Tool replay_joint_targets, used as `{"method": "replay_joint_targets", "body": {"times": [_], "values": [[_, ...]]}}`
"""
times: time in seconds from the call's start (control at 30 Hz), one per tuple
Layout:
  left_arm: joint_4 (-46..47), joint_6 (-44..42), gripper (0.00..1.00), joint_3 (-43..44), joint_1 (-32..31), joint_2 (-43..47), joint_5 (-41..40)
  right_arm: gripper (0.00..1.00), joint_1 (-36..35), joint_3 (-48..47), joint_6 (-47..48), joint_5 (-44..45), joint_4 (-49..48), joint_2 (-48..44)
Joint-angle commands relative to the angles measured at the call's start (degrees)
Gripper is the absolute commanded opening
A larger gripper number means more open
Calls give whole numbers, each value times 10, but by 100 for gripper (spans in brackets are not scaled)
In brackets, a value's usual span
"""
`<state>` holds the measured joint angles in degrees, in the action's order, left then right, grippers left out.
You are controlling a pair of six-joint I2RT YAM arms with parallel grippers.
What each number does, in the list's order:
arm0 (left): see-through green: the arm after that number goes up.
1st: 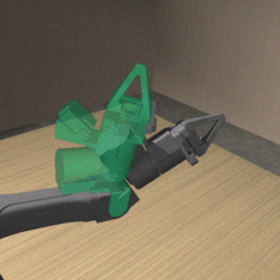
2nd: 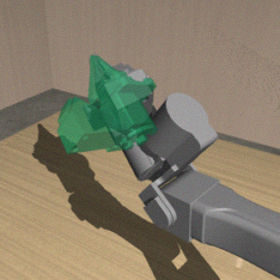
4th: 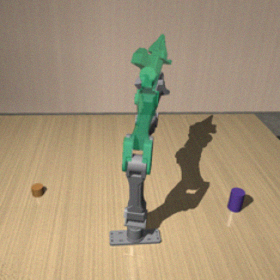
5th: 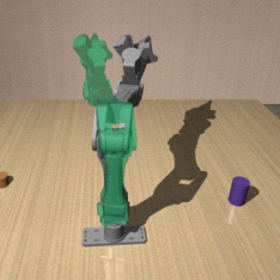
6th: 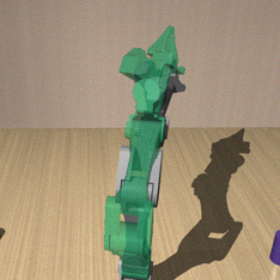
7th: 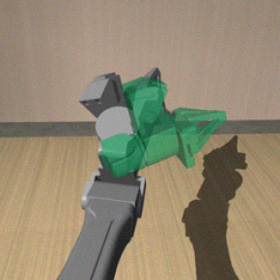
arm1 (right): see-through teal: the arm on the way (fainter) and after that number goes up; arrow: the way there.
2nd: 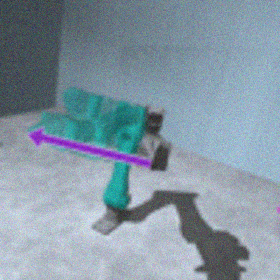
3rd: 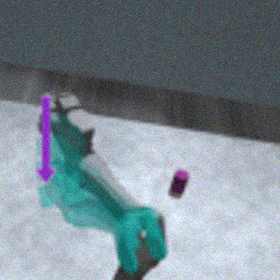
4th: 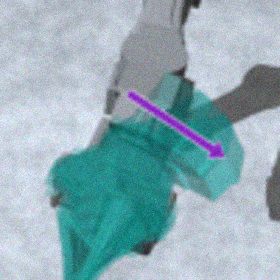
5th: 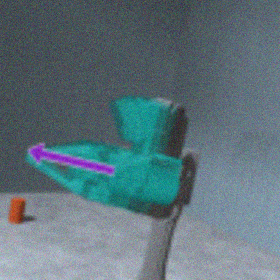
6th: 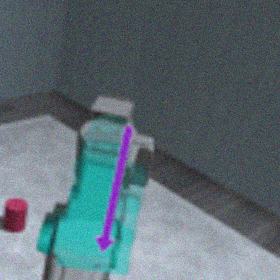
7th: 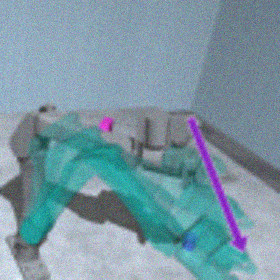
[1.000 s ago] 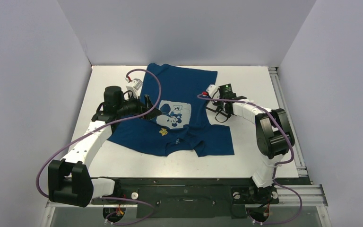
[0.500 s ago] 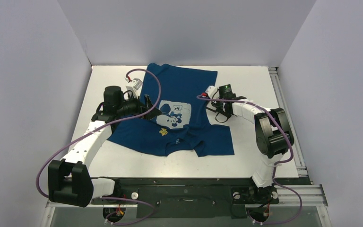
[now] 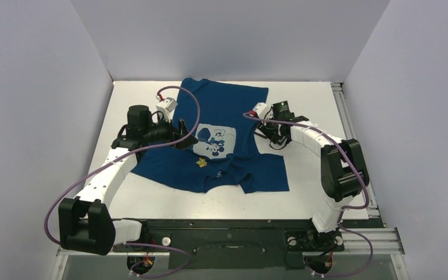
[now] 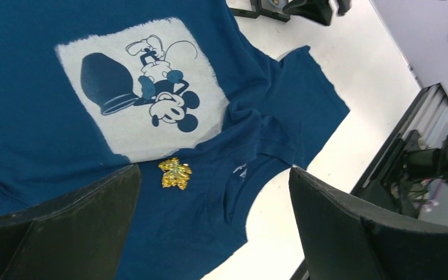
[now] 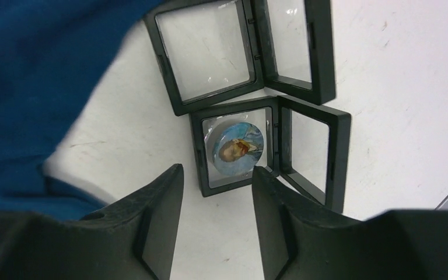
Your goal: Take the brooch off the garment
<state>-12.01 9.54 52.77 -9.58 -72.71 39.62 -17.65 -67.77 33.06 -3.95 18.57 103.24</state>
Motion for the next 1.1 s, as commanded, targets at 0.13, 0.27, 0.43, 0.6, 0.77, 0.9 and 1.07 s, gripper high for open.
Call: {"method": "replay_joint_targets", "body": {"times": [0.13, 0.27, 0.43, 0.6, 0.77, 0.9, 1.07], "values": [[-95, -169, 96, 56, 19, -17, 5, 49, -13, -33, -90, -132, 54, -129], [-110, -142, 98, 50, 30, -48, 64, 49, -37, -24, -154, -203, 60, -161], [-3, -6, 78, -23, 32, -71, 102, 46, -83, 5, -249, -270, 15, -170], [95, 85, 57, -74, 32, -100, 110, 39, -116, 3, -323, -306, -32, -131], [156, 146, 47, -106, 31, -145, 111, 32, -147, -15, -372, -332, -68, -72], [164, 157, 41, -105, 32, -199, 100, 29, -173, -20, -396, -342, -89, -43], [172, 165, 39, -99, 32, -240, 94, 25, -198, -25, -413, -348, -111, -18]]}}
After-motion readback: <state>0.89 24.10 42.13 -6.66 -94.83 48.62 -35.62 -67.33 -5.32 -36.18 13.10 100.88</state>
